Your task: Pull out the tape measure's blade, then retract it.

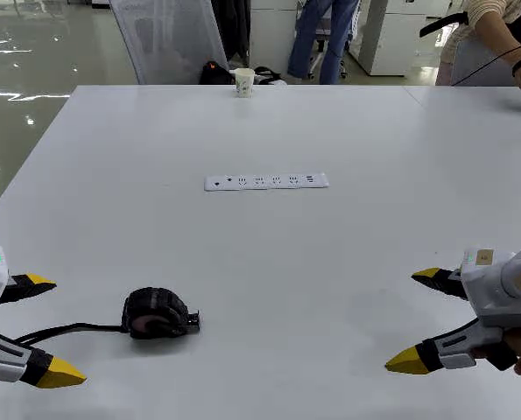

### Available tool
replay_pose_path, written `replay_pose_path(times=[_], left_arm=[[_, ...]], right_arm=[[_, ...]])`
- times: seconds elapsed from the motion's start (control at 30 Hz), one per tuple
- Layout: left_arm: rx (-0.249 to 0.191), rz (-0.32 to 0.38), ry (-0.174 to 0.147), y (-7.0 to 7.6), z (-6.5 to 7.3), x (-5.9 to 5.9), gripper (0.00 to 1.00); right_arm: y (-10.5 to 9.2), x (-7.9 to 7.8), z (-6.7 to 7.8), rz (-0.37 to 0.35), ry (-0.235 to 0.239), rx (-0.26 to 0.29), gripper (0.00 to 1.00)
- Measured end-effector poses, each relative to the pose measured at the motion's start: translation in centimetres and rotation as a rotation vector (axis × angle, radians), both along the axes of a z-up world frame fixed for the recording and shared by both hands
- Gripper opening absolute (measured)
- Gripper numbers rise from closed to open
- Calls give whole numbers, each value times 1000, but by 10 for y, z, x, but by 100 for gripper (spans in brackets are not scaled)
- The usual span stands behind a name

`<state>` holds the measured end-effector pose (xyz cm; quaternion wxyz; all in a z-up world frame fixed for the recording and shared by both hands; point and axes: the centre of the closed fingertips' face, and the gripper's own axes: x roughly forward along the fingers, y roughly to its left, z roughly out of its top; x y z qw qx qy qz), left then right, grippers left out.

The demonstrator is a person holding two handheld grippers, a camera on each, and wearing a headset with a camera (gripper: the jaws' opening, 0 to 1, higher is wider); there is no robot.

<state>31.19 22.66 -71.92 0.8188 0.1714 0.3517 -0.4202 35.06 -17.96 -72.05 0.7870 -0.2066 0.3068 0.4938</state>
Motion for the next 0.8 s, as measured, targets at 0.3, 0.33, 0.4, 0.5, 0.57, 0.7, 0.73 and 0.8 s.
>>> replay_pose_path(times=[0.3,0.33,0.4,0.5,0.57,0.7,0.73,0.8], left_arm=[[25,-40,-5,-6,0,5,99],[26,-44,-5,-7,0,6,99],[34,-57,-5,-12,0,6,98],[37,-74,-1,-17,0,12,97],[48,-102,3,-23,-3,14,96],[69,-141,4,-30,-6,19,96],[70,-143,4,-31,-7,21,96],[76,-159,4,-34,-7,23,96]], right_arm=[[5,3,0,16,-6,-3,99],[7,3,0,18,-7,-4,99],[9,6,-2,26,-7,-7,99],[16,8,-3,45,-5,-12,99],[23,10,-5,64,-7,-15,99],[39,14,-6,91,-8,-15,99],[42,15,-6,96,-7,-15,99],[51,17,-9,109,-4,-13,99]])
